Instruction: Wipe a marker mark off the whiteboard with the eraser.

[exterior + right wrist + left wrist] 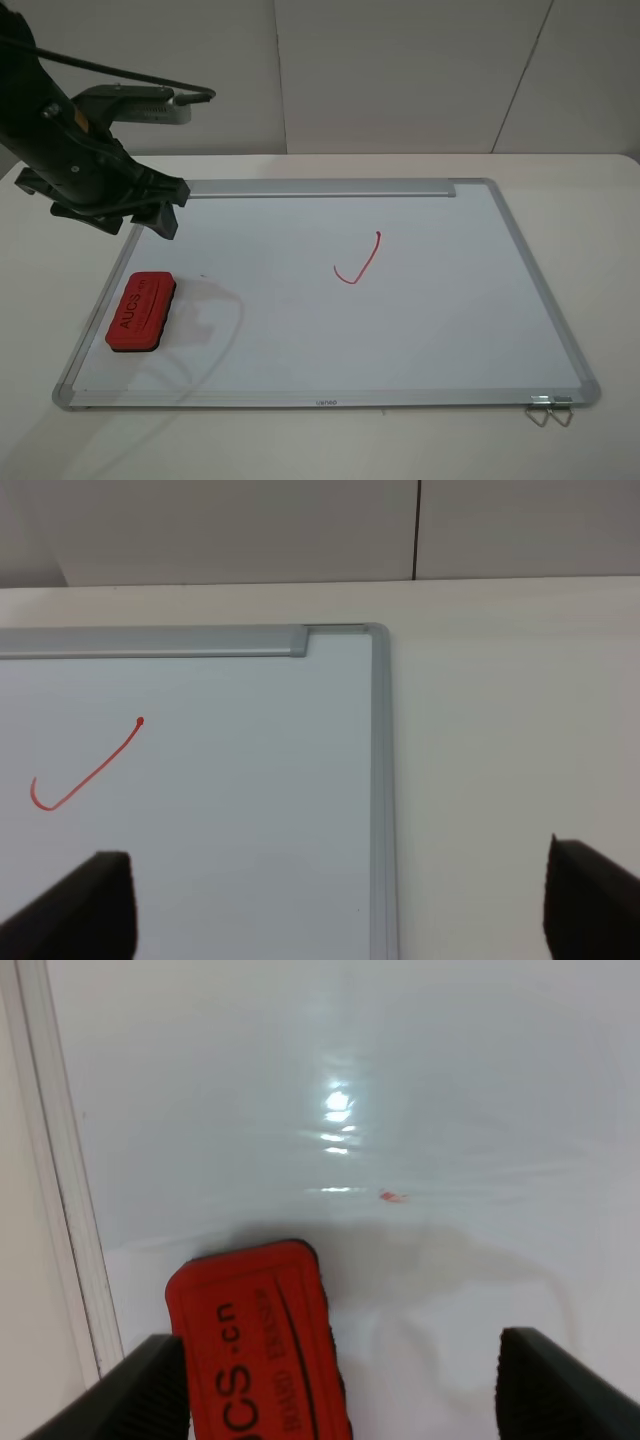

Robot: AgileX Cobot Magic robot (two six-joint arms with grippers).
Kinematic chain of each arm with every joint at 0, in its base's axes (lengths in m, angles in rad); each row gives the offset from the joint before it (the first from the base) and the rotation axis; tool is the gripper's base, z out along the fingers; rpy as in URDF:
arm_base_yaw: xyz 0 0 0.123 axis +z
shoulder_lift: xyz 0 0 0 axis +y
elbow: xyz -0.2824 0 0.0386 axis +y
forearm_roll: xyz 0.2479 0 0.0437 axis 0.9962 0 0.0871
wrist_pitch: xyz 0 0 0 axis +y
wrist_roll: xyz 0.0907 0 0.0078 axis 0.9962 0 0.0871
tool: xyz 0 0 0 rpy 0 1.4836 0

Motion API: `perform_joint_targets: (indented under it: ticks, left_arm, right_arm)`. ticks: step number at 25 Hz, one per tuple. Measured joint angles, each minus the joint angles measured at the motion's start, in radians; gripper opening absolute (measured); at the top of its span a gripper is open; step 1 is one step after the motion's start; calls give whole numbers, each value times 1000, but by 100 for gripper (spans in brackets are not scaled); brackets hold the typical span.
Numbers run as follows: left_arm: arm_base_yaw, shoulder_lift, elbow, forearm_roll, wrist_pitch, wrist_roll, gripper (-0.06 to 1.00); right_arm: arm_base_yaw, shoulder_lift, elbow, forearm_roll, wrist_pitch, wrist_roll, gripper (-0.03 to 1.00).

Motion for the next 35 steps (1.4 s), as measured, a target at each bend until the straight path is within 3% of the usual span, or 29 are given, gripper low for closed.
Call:
perform_joint_targets:
  ticks: [7, 14, 23, 32, 35]
  left_arm:
    - [36, -199, -31, -18, 42, 46, 63]
    - [73, -465, -22, 68, 96, 45, 63]
    - [120, -871, 128, 168, 115, 18, 63]
    - [126, -1151, 186, 166, 158, 20, 63]
    - [126, -1189, 195, 152, 191, 74, 63]
  right_arm:
    - [0, 0, 0, 0, 0, 0, 72]
    - [0, 0, 0, 0, 0, 0, 72]
    - [0, 0, 0, 0, 0, 0, 72]
    - [0, 0, 0, 0, 0, 0, 72]
    - [0, 0, 0, 0, 0, 0, 72]
